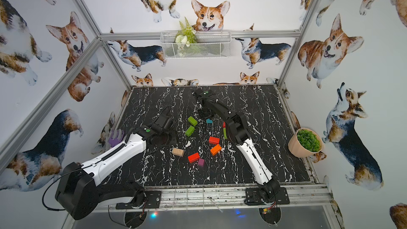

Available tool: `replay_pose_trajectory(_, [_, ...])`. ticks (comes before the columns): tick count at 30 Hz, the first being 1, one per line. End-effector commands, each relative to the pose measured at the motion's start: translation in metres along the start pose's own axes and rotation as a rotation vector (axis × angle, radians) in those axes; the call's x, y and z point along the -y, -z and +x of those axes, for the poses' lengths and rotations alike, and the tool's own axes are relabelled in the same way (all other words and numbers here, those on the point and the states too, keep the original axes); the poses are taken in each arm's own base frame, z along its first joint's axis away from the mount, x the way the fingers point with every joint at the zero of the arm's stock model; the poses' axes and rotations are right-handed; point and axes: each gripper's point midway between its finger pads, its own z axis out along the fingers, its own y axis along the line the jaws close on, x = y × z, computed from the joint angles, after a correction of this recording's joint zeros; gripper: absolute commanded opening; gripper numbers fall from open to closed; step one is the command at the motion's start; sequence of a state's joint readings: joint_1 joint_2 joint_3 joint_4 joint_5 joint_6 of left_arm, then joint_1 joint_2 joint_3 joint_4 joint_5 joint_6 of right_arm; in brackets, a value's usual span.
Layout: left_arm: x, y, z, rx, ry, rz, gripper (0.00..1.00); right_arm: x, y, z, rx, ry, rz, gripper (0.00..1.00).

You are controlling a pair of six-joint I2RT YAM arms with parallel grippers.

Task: Assemble a heart with building blocks
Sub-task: Adjust the building block at the center of the board.

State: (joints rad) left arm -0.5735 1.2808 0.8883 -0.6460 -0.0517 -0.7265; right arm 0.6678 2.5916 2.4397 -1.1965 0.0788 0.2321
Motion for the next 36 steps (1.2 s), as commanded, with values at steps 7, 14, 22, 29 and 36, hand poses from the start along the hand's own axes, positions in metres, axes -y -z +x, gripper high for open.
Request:
replay_pose_trajectory(7, [-0.001,-0.004,0.000,0.009,0.027,0.001,0.55,-0.031,0.015,0.027,0.020,0.157,-0.042,0.18])
replay_pose_trajectory(14, [0.002,-0.010,0.001,-0.003,0.040,0.014,0.55,-0.031,0.026,0.036,0.039,0.179,0.006,0.59])
replay_pose_trajectory(22, [0.007,-0.014,0.000,-0.004,0.052,0.032,0.55,-0.021,0.058,0.052,0.074,-0.019,0.024,0.73])
replay_pose_trajectory(29, [0.010,-0.019,0.002,-0.025,0.060,0.043,0.54,-0.048,0.056,0.070,0.075,-0.296,0.031,0.81])
replay_pose_trajectory(36, [0.010,-0.013,0.000,-0.014,0.048,0.041,0.54,-0.029,0.040,0.080,-0.010,-0.372,0.179,0.78])
